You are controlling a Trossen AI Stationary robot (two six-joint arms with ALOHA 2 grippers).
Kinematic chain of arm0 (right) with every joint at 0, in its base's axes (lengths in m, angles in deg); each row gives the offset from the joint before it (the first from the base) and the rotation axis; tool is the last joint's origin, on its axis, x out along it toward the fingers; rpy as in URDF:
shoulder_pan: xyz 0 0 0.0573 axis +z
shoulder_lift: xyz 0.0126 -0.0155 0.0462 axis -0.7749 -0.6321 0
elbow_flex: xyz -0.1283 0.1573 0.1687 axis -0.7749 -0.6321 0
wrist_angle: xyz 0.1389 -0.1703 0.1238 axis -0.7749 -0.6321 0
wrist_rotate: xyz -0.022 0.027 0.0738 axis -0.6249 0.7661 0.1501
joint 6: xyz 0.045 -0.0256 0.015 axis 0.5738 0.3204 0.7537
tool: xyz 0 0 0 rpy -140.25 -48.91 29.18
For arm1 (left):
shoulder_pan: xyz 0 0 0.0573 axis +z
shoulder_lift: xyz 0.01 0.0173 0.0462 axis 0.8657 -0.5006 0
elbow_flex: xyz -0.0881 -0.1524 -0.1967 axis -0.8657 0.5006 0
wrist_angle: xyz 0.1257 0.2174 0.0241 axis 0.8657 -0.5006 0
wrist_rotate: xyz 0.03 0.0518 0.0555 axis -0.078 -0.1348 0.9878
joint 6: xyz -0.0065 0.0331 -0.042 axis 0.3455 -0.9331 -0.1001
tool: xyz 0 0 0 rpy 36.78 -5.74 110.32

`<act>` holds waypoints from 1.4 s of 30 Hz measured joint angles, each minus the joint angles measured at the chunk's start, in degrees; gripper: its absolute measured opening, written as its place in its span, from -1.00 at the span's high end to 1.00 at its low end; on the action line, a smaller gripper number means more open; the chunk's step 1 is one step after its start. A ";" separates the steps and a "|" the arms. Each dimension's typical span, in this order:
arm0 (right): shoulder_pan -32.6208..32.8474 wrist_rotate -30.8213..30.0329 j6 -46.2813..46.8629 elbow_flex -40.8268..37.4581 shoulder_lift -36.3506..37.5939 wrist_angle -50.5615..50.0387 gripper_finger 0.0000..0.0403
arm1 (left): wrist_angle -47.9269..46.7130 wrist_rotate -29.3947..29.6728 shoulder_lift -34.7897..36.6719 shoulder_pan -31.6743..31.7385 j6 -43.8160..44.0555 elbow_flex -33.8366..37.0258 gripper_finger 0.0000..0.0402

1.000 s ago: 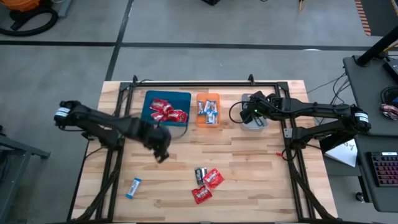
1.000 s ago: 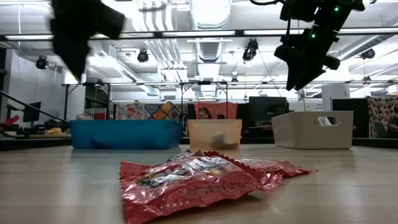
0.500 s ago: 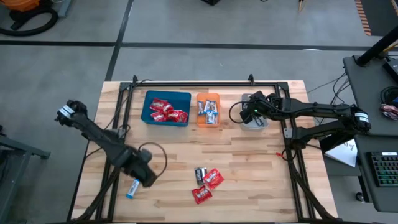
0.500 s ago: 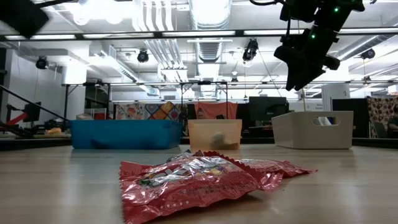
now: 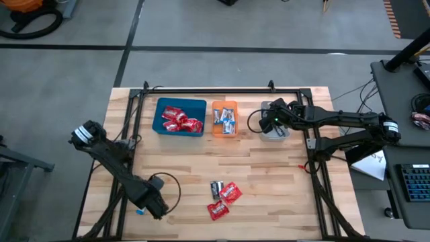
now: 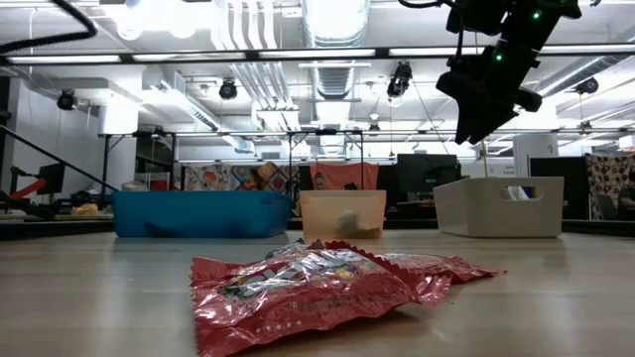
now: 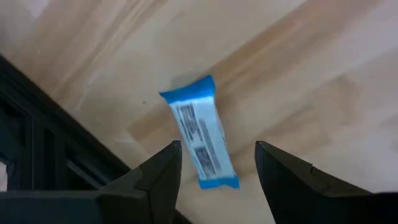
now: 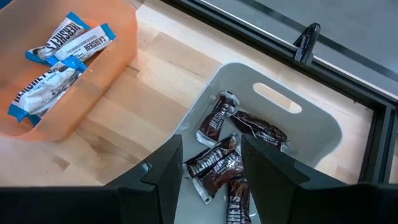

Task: Sort candy
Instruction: Put the white chocolate bar into the orange bin

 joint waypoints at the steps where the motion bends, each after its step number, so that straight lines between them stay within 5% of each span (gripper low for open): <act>1: 0.00 0.00 0.01 0.00 0.00 0.05 0.23 | -0.04 0.54 -0.86 0.00 -0.01 0.02 0.09; 6: 0.00 0.00 0.00 0.00 0.00 0.18 0.23 | -1.26 4.64 -4.69 0.04 -0.39 0.09 0.18; 18: 0.00 0.00 -0.29 0.00 0.00 0.18 0.23 | -0.31 4.28 -8.75 -0.45 1.95 0.08 0.36; 27: 0.00 0.00 -0.96 0.00 0.00 0.18 0.23 | 0.76 4.75 -9.72 -0.57 0.95 -0.10 0.91; 31: 0.00 0.00 -1.07 0.00 0.00 0.18 0.23 | 0.18 5.97 -9.51 -0.63 -0.84 -1.27 0.95; 42: 0.00 0.04 -2.46 0.00 0.00 0.18 0.23 | -0.50 30.44 -0.79 2.41 -6.43 -4.72 1.00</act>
